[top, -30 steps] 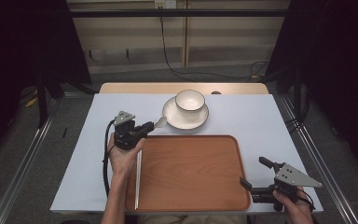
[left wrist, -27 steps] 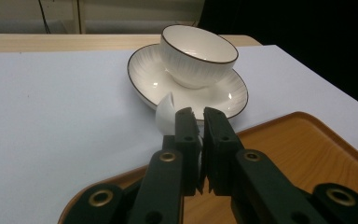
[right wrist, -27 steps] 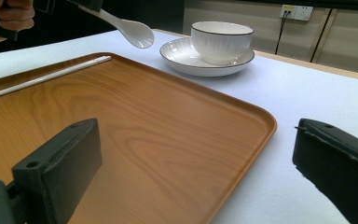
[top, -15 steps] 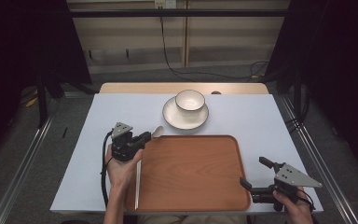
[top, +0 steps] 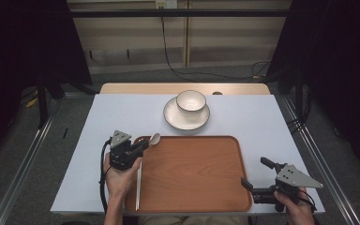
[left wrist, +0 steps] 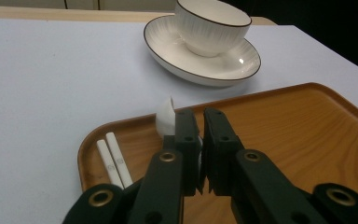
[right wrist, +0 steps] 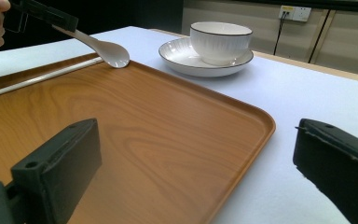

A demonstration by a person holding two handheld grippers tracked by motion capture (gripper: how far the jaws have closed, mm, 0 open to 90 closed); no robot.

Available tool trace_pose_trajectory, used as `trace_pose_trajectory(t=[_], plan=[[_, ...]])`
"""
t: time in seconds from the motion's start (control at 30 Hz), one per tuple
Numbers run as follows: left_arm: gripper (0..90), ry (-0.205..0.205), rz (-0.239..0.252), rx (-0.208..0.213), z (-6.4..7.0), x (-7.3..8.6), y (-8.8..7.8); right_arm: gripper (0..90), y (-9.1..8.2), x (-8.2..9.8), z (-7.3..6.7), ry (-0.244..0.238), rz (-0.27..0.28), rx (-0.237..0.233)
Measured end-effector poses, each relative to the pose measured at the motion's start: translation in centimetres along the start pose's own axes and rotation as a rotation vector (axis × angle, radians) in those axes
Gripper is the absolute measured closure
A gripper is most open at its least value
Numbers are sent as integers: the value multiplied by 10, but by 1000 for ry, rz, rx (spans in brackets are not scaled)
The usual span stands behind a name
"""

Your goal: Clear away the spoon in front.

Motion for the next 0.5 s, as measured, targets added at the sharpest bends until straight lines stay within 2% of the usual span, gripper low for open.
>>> trace_pose_trajectory(t=[0.07,0.2,0.27,0.33,0.4,0.5], plan=[[850,-3,3,11,2,2,-1,5,0,0,0,4,1,3],[850,-7,1,1,4,7,-3,5,1,0,0,3,0,2],[849,-6,3,13,11,10,-5,6,1,0,0,9,5,3],[849,4,-8,-4,15,15,-6,5,1,0,0,6,1,3],[850,-12,-3,-12,15,18,-5,6,1,0,1,8,4,15],[849,14,-26,-22,17,20,-3,6,1,1,-1,-3,-1,8]])
Point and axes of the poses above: each handheld gripper's, and its own axes: y roughly forward along the jaws, x roughly out of its underside, z roughly to its right, the point moved 8 cm from there along y, roughly forward along the jaws, and after that the axes turned 15 degrees about y, right-handed, at the moved point
